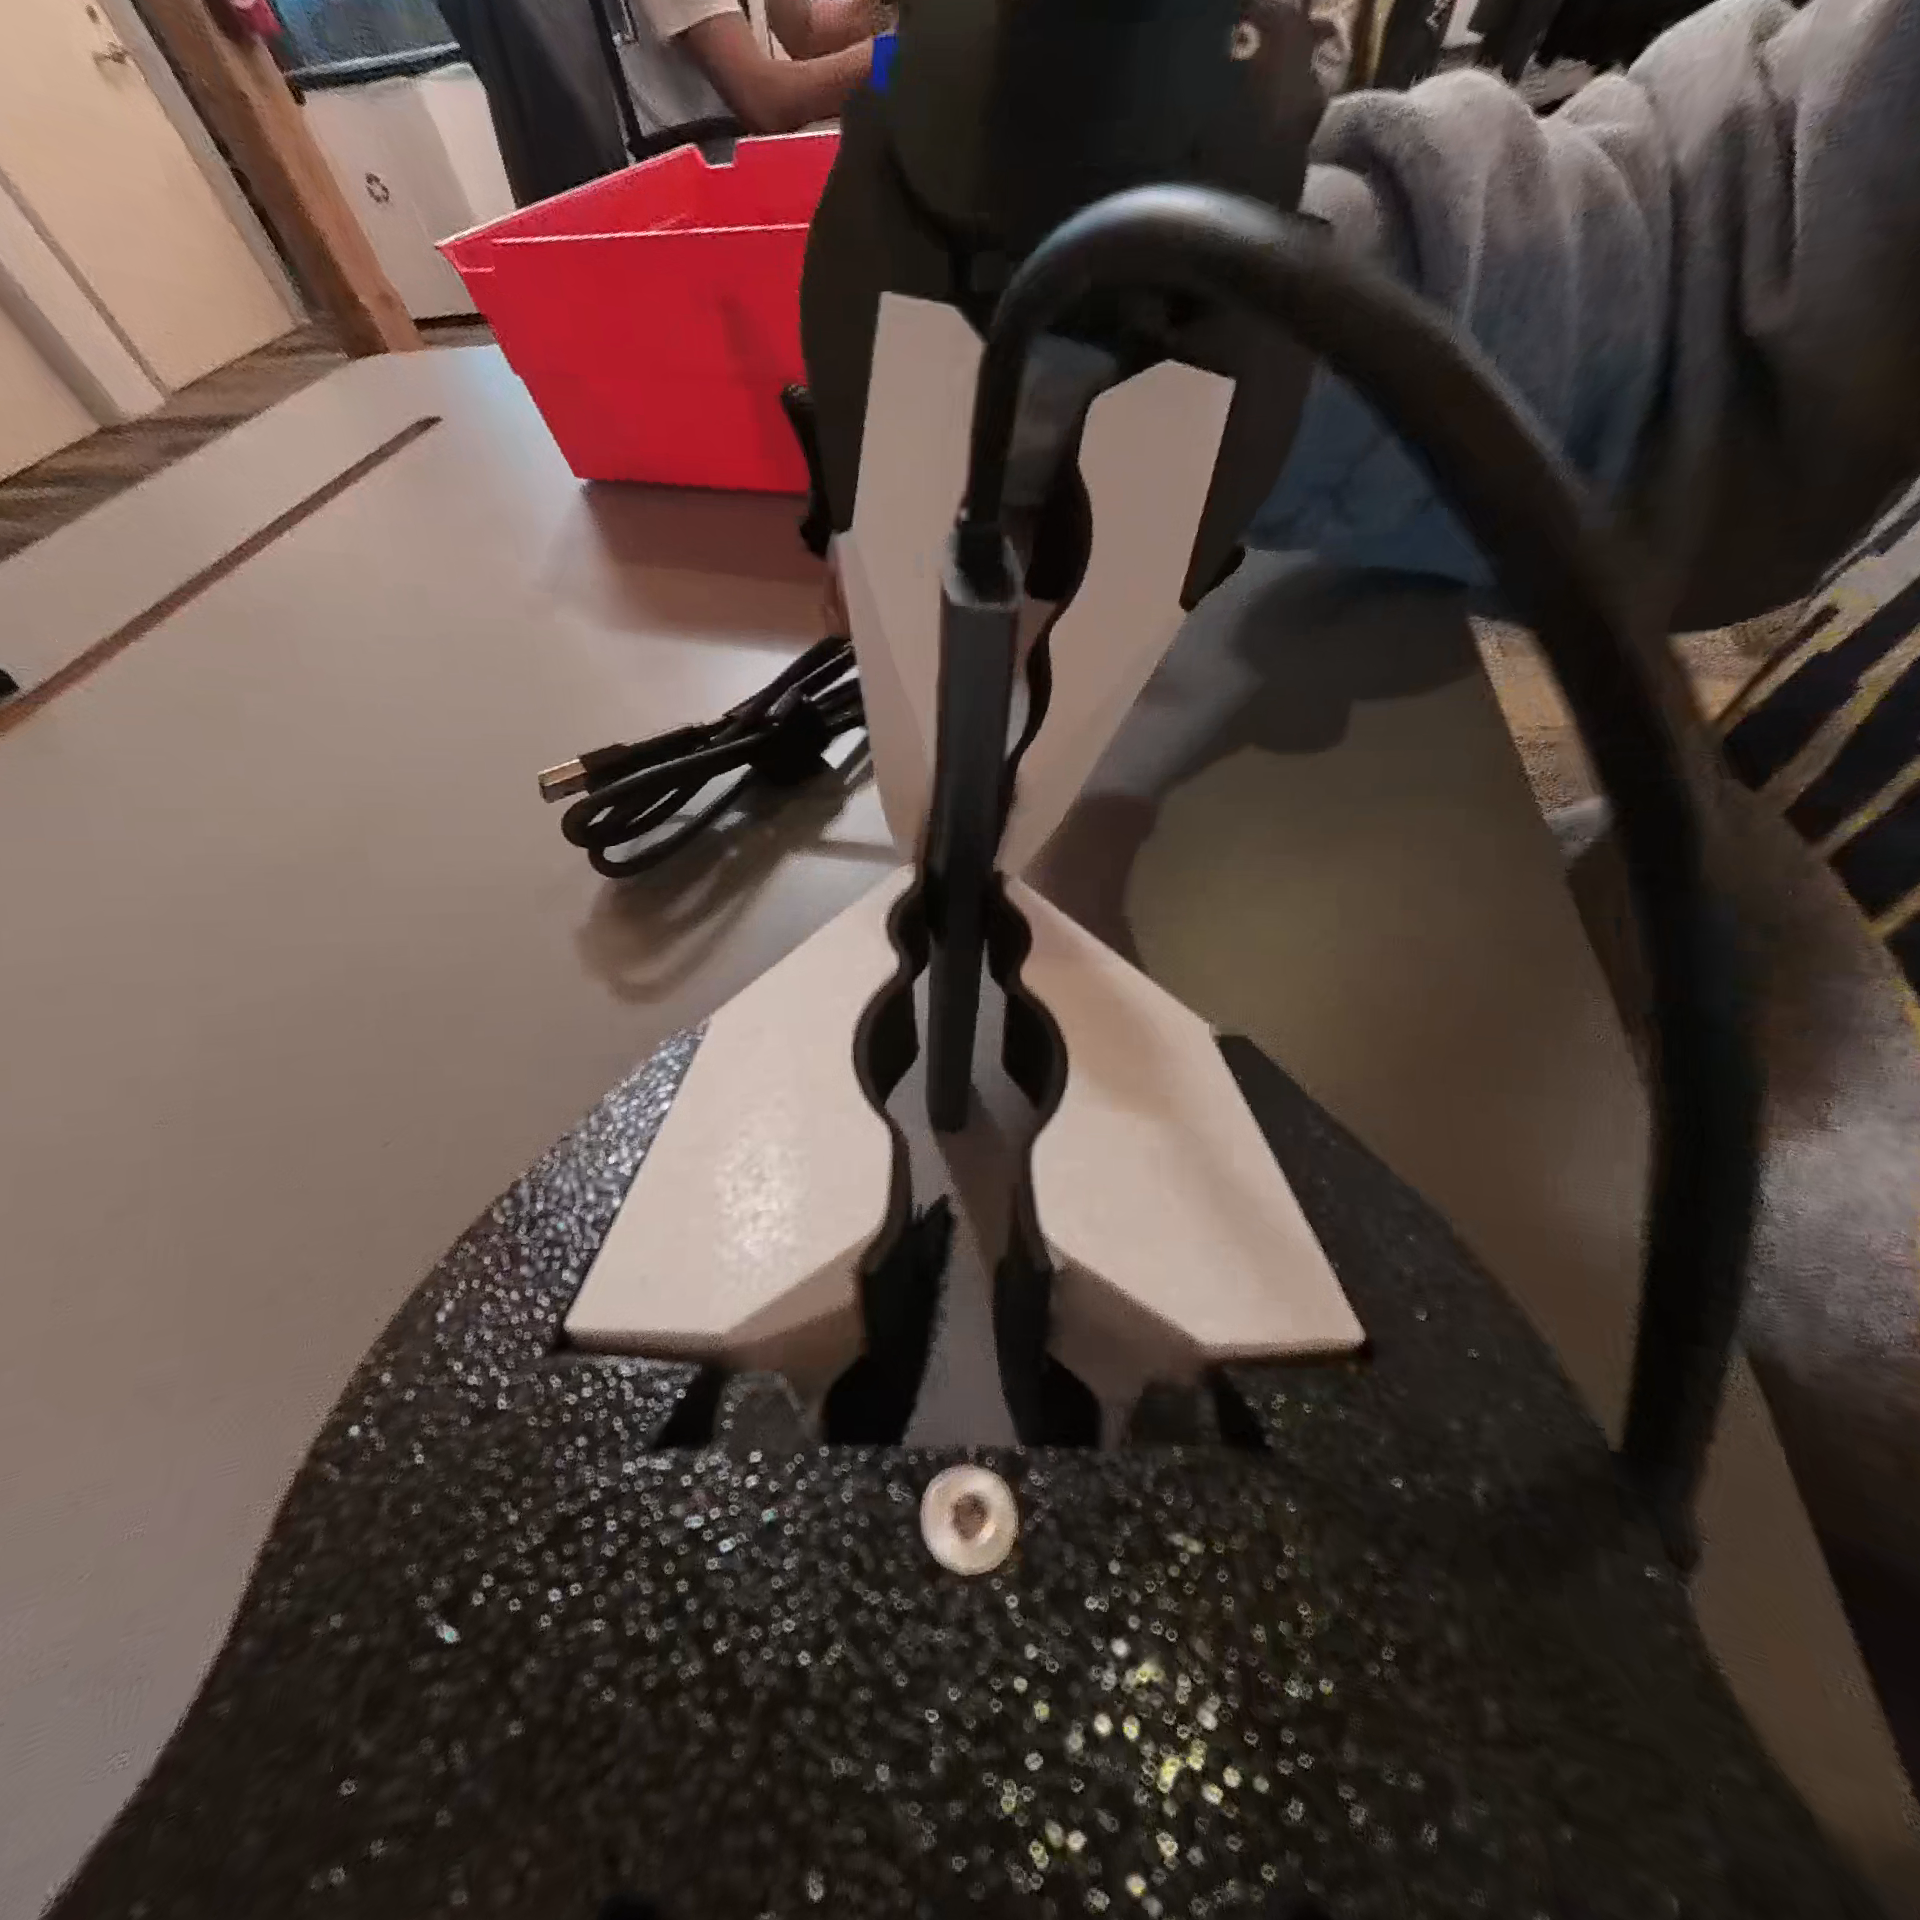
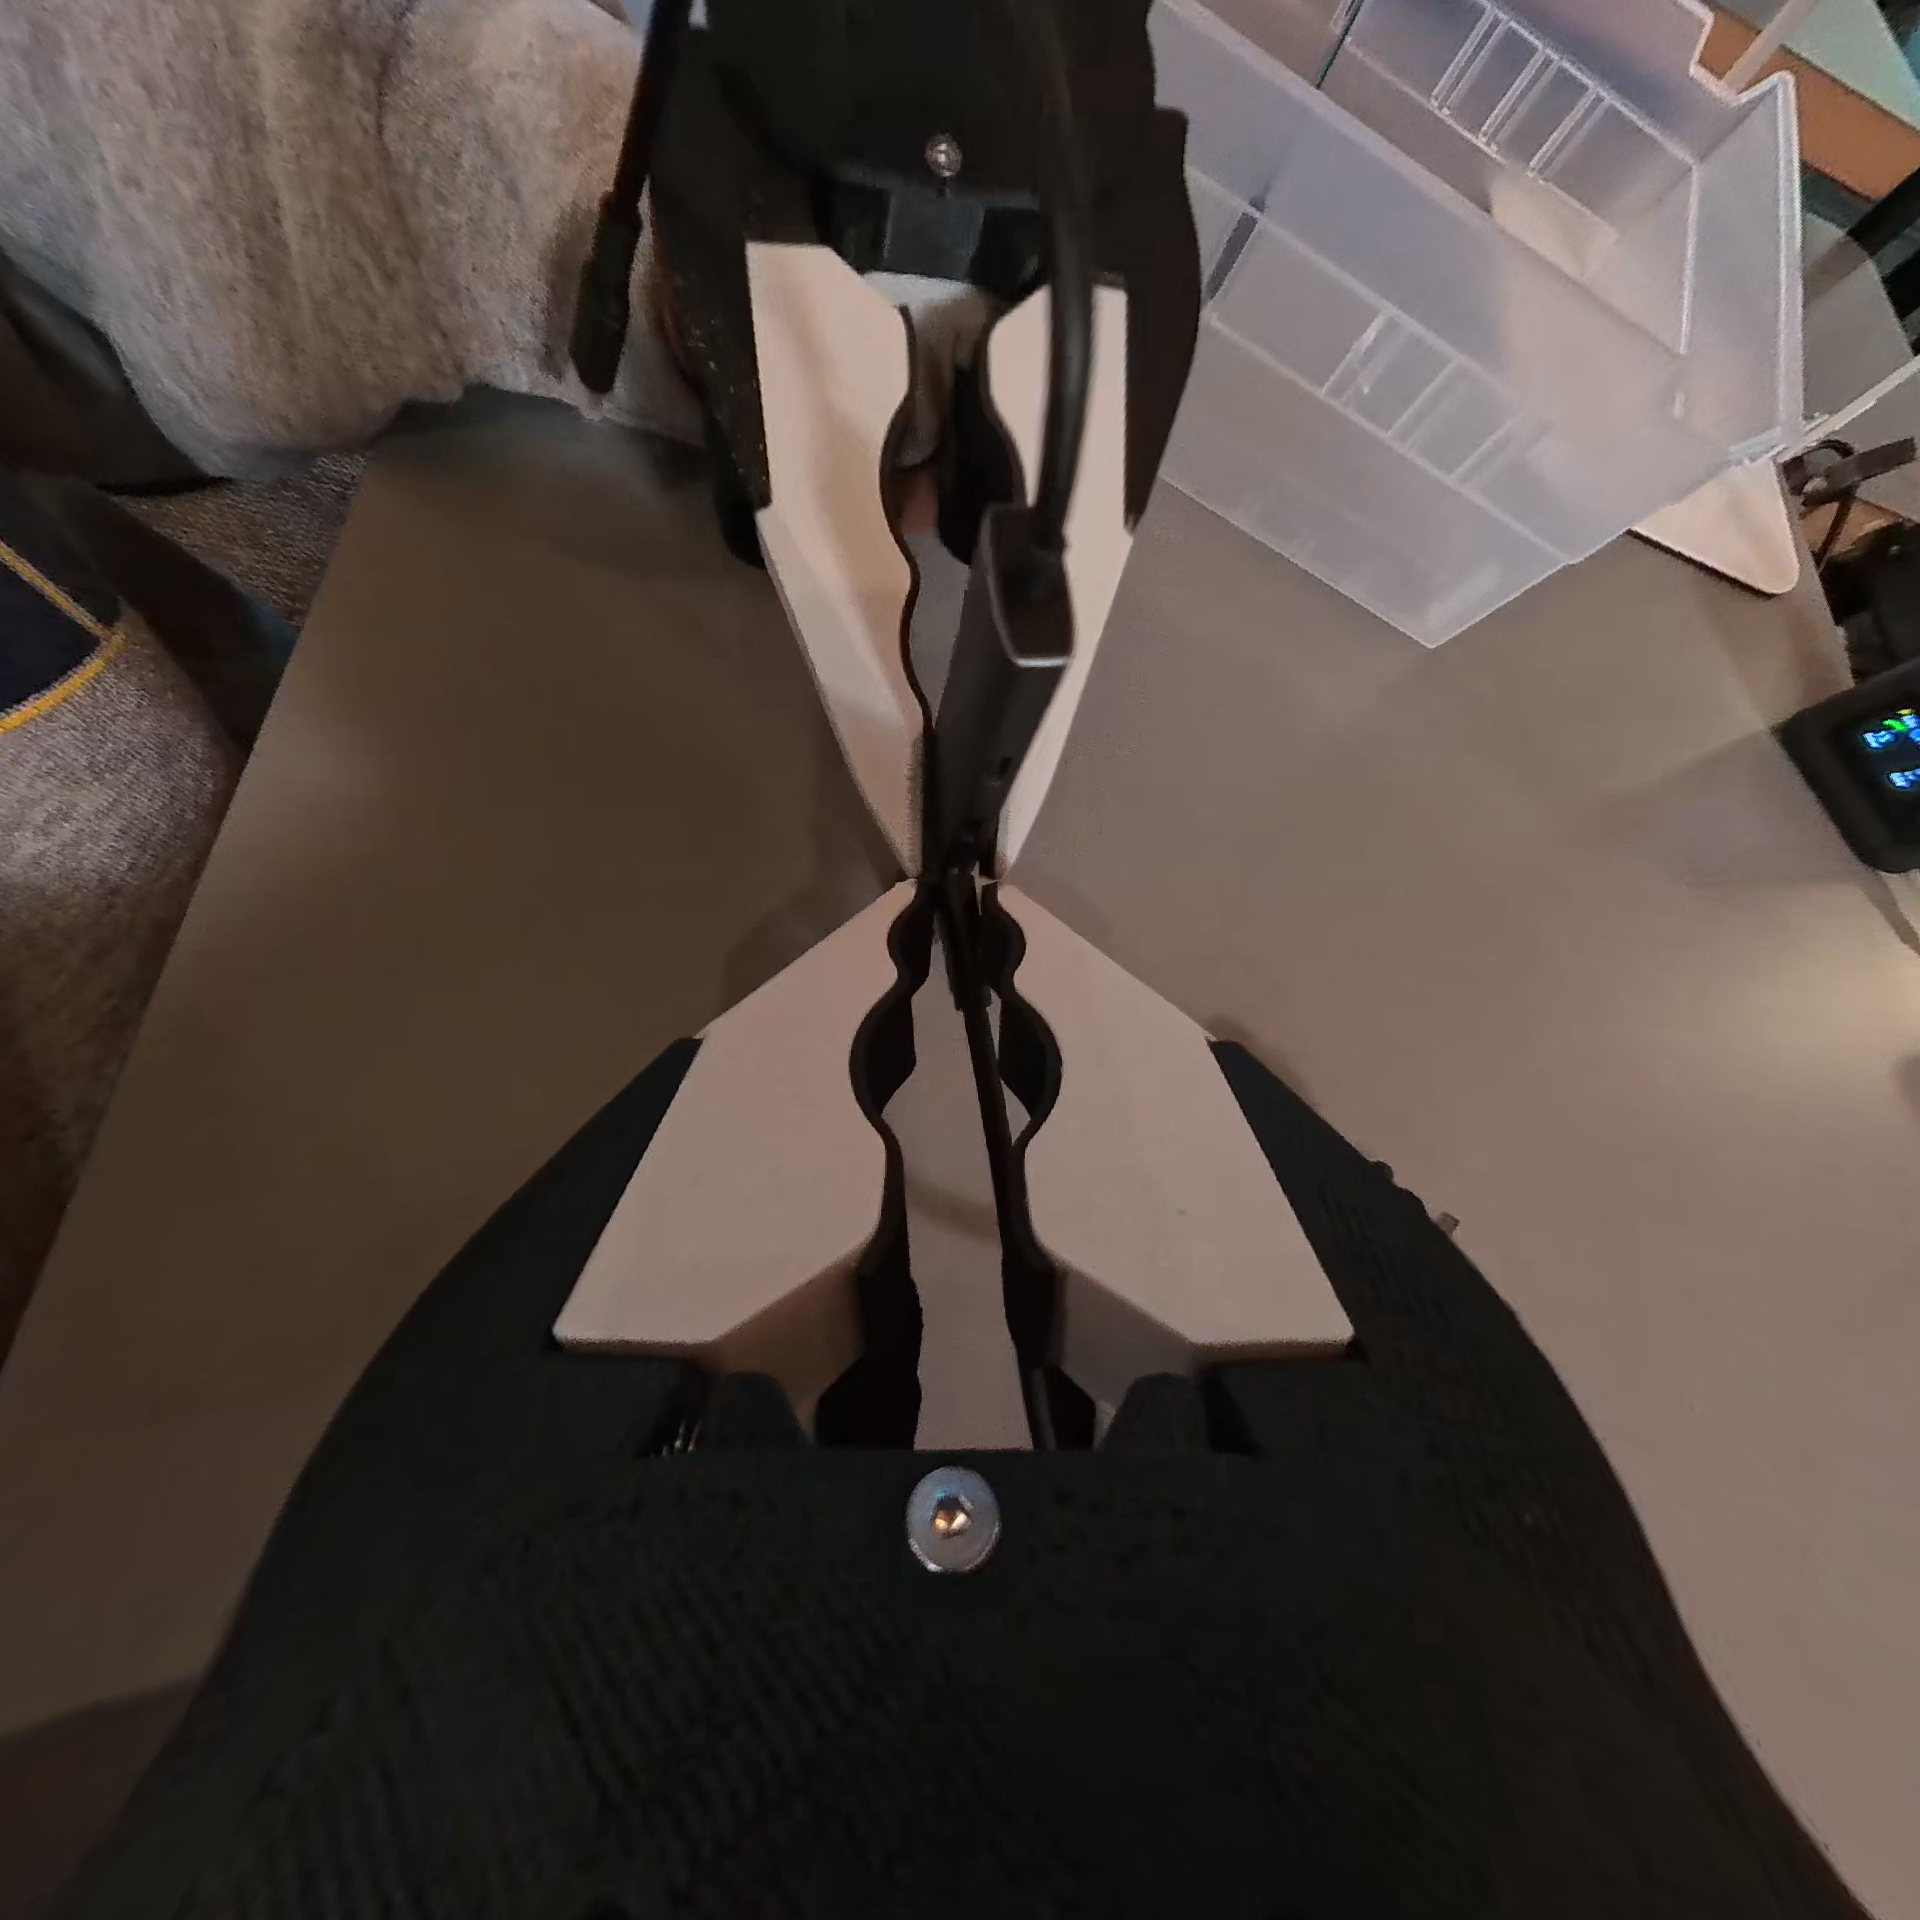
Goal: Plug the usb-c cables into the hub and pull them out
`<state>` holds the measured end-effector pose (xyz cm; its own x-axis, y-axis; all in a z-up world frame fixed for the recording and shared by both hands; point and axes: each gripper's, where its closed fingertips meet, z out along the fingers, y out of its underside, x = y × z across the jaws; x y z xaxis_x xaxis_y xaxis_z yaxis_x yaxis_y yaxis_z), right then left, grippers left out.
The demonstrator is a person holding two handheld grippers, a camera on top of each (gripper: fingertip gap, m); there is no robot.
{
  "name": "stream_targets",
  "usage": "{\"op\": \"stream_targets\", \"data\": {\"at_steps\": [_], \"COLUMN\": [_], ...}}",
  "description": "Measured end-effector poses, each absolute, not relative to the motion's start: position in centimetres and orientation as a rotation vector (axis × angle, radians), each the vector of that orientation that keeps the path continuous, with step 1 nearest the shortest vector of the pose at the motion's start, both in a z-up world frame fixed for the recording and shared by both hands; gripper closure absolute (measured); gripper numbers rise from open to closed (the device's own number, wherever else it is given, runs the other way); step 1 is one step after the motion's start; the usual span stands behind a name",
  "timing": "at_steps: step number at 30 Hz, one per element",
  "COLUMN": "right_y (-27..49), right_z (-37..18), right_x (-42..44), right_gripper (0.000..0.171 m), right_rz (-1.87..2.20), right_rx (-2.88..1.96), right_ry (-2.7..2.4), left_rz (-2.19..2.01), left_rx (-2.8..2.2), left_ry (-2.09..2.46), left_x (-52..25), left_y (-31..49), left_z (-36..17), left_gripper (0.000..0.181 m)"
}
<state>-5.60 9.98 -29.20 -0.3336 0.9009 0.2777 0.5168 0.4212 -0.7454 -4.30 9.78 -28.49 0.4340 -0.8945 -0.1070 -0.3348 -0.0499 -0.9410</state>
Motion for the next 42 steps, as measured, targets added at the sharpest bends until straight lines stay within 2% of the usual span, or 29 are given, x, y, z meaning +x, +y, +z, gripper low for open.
{"op": "stream_targets", "data": {"at_steps": [2, 9, 11, 15, 21, 25, 29, 34, 35, 36, 38, 42], "right_y": [10.2, 9.0, 11.2, 15.7, 17.5, 18.6, 21.5, 25.1, 25.7, 26.1, 25.7, 18.7], "right_z": [-29.7, -28.9, -28.2, -21.0, -7.6, -2.6, -5.1, -15.1, -16.8, -17.7, -17.0, -16.5], "right_x": [-5.5, -4.5, -2.6, 3.3, 10.6, 15.0, 18.1, 21.1, 21.6, 21.8, 20.4, 10.1], "right_gripper": [0.16, 0.165, 0.165, 0.166, 0.165, 0.165, 0.165, 0.163, 0.157, 0.143, 0.127, 0.131], "right_rz": [0.694, 0.715, 0.557, 0.559, 0.334, 0.217, 0.168, 0.098, 0.073, 0.033, -0.031, 0.253], "right_rx": [-1.21, -1.085, -1.107, -1.2, -1.079, -1.072, -1.211, -1.526, -1.602, -1.637, -1.571, -1.362], "right_ry": [-2.009, -2.043, -2.022, -1.761, -1.494, -1.406, -1.396, -1.462, -1.462, -1.448, -1.413, -1.505], "left_rz": [-0.661, -0.615, -0.532, -0.667, -0.597, -0.637, -0.628, -0.671, -0.686, -0.699, -0.715, -0.697], "left_rx": [-1.619, -1.539, -1.548, -1.398, -1.462, -1.478, -1.489, -1.502, -1.498, -1.497, -1.491, -1.463], "left_ry": [1.095, 1.188, 1.211, 1.095, 1.123, 1.092, 1.087, 1.03, 1.016, 0.999, 0.972, 0.961], "left_x": [-4.4, -3.6, -4.4, -4.6, -4.0, -3.9, -3.7, -3.9, -4.0, -4.1, -4.3, -4.5], "left_y": [9.8, 8.6, 8.8, 8.0, 8.9, 8.9, 9.2, 9.7, 9.8, 9.9, 10.0, 10.1], "left_z": [-28.5, -28.0, -28.0, -24.4, -26.2, -26.3, -26.5, -26.4, -26.2, -26.1, -25.8, -25.4], "left_gripper": [0.173, 0.173, 0.173, 0.174, 0.174, 0.174, 0.174, 0.174, 0.174, 0.174, 0.174, 0.174]}}
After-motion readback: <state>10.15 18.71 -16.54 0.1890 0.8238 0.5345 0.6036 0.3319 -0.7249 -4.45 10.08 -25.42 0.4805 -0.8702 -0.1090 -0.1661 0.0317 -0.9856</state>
